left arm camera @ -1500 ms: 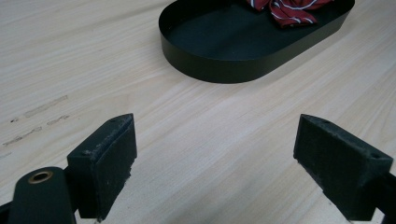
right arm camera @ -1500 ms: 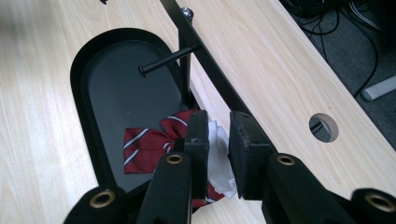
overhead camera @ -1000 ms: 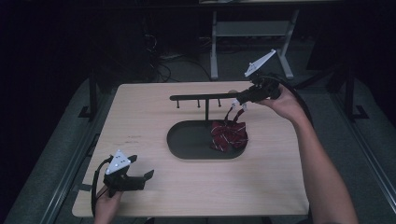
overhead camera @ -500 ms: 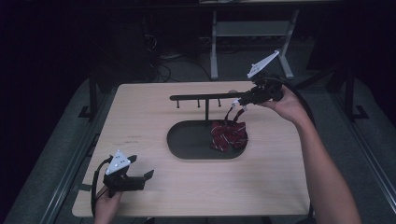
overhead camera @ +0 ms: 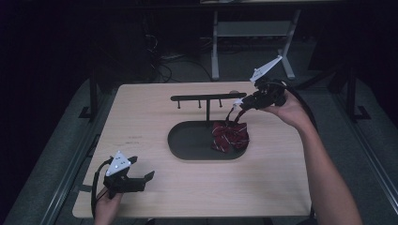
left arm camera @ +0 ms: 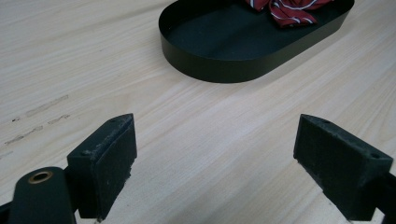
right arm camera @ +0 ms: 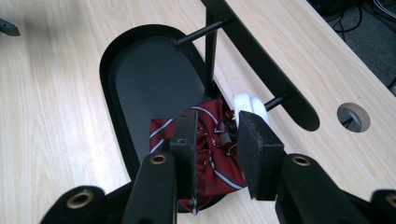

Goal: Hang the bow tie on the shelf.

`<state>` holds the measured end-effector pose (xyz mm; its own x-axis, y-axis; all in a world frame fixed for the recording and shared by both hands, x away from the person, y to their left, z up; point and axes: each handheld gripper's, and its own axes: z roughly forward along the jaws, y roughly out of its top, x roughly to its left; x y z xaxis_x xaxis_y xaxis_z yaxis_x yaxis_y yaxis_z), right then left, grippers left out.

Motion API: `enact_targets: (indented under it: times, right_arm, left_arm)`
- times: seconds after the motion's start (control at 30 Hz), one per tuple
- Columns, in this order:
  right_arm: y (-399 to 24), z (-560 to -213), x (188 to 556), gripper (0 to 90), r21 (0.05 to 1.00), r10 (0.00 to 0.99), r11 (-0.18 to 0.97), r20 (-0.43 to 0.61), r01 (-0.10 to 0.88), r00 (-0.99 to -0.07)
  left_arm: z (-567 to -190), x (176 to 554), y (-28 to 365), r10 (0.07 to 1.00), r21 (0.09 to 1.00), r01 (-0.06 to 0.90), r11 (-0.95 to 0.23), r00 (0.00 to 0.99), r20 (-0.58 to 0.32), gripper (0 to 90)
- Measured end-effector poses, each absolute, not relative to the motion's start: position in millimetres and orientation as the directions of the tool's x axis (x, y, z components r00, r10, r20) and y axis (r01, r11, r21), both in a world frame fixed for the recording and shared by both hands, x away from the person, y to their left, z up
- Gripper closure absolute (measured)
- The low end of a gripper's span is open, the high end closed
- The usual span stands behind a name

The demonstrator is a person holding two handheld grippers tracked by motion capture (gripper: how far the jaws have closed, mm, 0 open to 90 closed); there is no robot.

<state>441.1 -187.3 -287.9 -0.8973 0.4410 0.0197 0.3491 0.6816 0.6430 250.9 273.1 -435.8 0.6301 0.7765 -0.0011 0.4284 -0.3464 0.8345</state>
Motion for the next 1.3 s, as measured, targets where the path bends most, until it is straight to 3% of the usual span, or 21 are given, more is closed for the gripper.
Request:
enact_targets:
  times: [1.3]
  right_arm:
    - [-205, -303, 422, 57.8, 0.653, 0.458, 0.653, 0.065, 0.385, -0.887]
  left_arm:
    - [-436, 251, 271, 0.774, 0.834, 0.426, -0.351, 0.633, 0.002, 13.0]
